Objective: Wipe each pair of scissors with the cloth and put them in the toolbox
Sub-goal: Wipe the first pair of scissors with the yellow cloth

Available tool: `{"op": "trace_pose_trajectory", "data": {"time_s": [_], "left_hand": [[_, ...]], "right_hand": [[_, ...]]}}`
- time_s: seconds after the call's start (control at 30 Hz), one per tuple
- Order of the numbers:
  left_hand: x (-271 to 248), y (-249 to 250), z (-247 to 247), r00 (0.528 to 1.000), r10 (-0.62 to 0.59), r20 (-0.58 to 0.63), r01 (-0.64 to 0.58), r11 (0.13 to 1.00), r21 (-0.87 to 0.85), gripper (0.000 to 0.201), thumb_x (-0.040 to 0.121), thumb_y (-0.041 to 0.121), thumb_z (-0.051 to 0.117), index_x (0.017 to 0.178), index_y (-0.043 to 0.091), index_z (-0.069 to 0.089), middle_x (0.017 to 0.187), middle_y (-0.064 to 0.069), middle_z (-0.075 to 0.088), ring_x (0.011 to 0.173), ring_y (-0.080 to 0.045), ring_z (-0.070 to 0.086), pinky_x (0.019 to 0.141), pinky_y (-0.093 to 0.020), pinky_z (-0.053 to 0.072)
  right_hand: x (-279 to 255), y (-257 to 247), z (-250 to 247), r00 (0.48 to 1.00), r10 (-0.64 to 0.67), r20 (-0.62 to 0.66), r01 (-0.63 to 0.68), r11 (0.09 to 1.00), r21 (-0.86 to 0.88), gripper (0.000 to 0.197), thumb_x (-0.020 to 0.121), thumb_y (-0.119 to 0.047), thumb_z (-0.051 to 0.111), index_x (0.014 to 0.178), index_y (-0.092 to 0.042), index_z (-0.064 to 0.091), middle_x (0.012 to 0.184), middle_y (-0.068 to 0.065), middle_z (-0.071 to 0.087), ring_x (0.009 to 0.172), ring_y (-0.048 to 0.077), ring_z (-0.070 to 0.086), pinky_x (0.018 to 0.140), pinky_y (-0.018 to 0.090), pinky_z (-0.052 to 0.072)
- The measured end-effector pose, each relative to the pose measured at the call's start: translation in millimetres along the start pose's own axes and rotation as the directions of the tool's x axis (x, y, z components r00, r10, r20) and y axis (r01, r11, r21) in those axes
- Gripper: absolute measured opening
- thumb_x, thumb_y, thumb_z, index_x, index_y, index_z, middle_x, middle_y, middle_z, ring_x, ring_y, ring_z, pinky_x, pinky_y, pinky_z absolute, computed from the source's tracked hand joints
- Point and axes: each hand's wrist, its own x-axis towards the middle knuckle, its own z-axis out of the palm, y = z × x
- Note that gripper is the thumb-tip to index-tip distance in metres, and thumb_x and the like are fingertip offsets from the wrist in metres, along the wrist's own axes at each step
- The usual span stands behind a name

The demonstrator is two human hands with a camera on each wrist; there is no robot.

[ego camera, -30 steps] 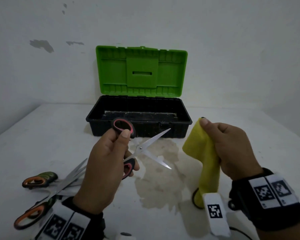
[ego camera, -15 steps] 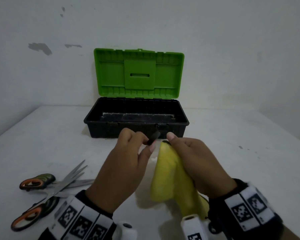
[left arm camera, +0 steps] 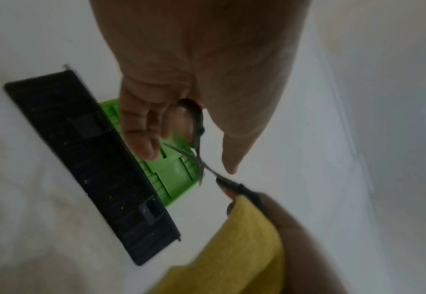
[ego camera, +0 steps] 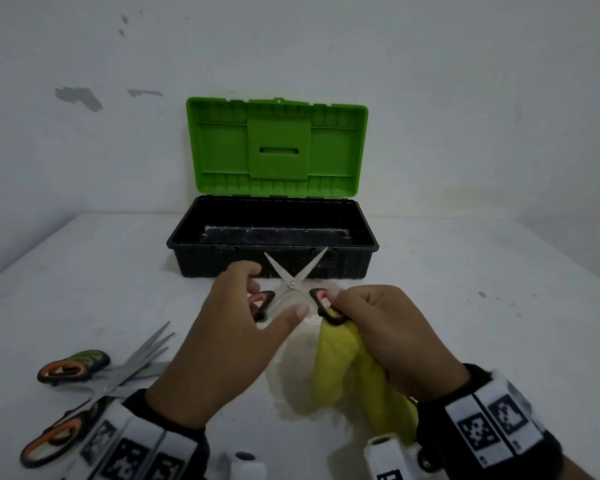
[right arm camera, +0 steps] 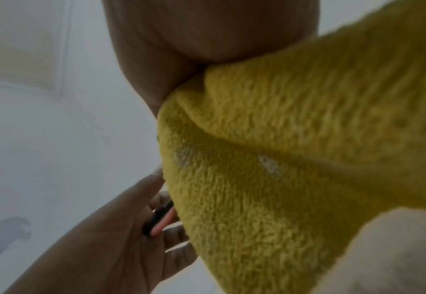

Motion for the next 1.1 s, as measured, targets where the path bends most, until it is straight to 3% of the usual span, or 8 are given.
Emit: {"op": "trace_pose_trajectory", "data": {"time_s": [0.1,0.2,0.3,0.43,0.6,0.77,0.9,1.1], "left_hand": [[2.2,2.6,-5.1,0.965,-0.244,0.101,0.261,0.935,-0.239,0.042,0.081,0.057,0.059,0.108,0.025,0.059,0.093,0.002,0.068,0.077,-0.012,0.069,0.067,-0.031,0.060],[1.3,9.4,-6.1,0.943,-0.256,0.211,0.322,0.857,-0.403,0.033,0.080,0.049,0.066,0.092,0.018,0.071,0.073,-0.004,0.067,0.061,-0.016,0.063,0.059,-0.030,0.056],[-1.3,8.9,-6.1,0.969,-0.169,0.181,0.224,0.907,-0.357,0.040,0.068,0.055,0.076,0.086,0.020,0.072,0.058,0.005,0.051,0.053,-0.008,0.046,0.051,-0.025,0.042],[-4.9,7.9,-6.4,0.998,-0.055,0.025,0.059,0.982,-0.177,0.036,0.067,0.055,0.078,0.070,0.021,0.065,0.062,-0.007,0.056,0.053,-0.007,0.044,0.053,-0.024,0.042],[-6.4,18.6,-9.1,0.998,0.004,-0.067,-0.003,1.000,0.014,0.035,0.067,0.055,0.077,0.069,0.025,0.059,0.058,0.007,0.053,0.051,-0.006,0.044,0.048,-0.012,0.035],[-7.0,24.1,-1.5,0.994,0.069,-0.083,-0.060,0.994,0.096,0.035,0.068,0.051,0.079,0.068,0.026,0.055,0.056,0.011,0.046,0.050,-0.005,0.042,0.054,-0.007,0.038],[-6.6,27.9,6.0,0.995,0.081,-0.055,-0.075,0.992,0.106,0.036,0.069,0.050,0.079,0.068,0.026,0.052,0.057,0.011,0.046,0.050,-0.003,0.043,0.057,-0.004,0.038],[-6.4,28.1,8.5,0.996,0.070,-0.053,-0.063,0.991,0.121,0.036,0.068,0.052,0.079,0.072,0.025,0.055,0.061,0.011,0.049,0.053,-0.003,0.043,0.060,-0.003,0.037]], "right_hand": [[-5.4,6.7,1.7,0.991,-0.137,-0.007,0.135,0.983,-0.121,0.051,0.097,-0.033,0.061,0.055,-0.007,0.049,0.052,-0.004,0.039,0.050,0.009,0.034,0.051,0.020,0.030],[-9.7,12.5,6.4,0.976,-0.217,-0.004,0.214,0.963,-0.164,0.045,0.096,-0.034,0.060,0.056,-0.013,0.059,0.051,-0.008,0.048,0.050,0.003,0.041,0.051,0.015,0.034],[-13.4,10.6,8.1,0.967,-0.254,0.015,0.253,0.955,-0.152,0.042,0.087,-0.049,0.058,0.056,-0.021,0.061,0.052,-0.010,0.054,0.051,0.002,0.048,0.052,0.011,0.037],[-13.3,7.9,-4.7,0.982,-0.189,0.005,0.187,0.968,-0.165,0.057,0.080,-0.061,0.058,0.056,-0.009,0.057,0.050,-0.002,0.047,0.049,0.008,0.042,0.050,0.016,0.034],[0.1,4.0,-30.2,0.973,-0.022,-0.231,0.001,0.996,-0.088,0.076,0.085,-0.064,0.059,0.061,0.004,0.037,0.058,0.012,0.036,0.053,0.019,0.036,0.057,0.032,0.033],[20.8,-7.6,-34.9,0.928,-0.011,-0.373,0.030,0.998,0.046,0.075,0.079,-0.066,0.068,0.080,0.009,0.063,0.067,0.025,0.056,0.061,0.022,0.053,0.059,0.045,0.050],[22.1,-22.2,-15.7,0.892,-0.193,-0.409,0.148,0.979,-0.140,0.050,0.087,-0.049,0.070,0.069,-0.003,0.064,0.059,0.000,0.064,0.052,0.003,0.051,0.051,0.013,0.041],[16.4,-13.1,9.6,0.859,-0.397,-0.322,0.279,0.892,-0.355,0.044,0.085,-0.044,0.074,0.059,-0.012,0.058,0.053,-0.006,0.054,0.052,0.010,0.050,0.050,0.014,0.039]]}}
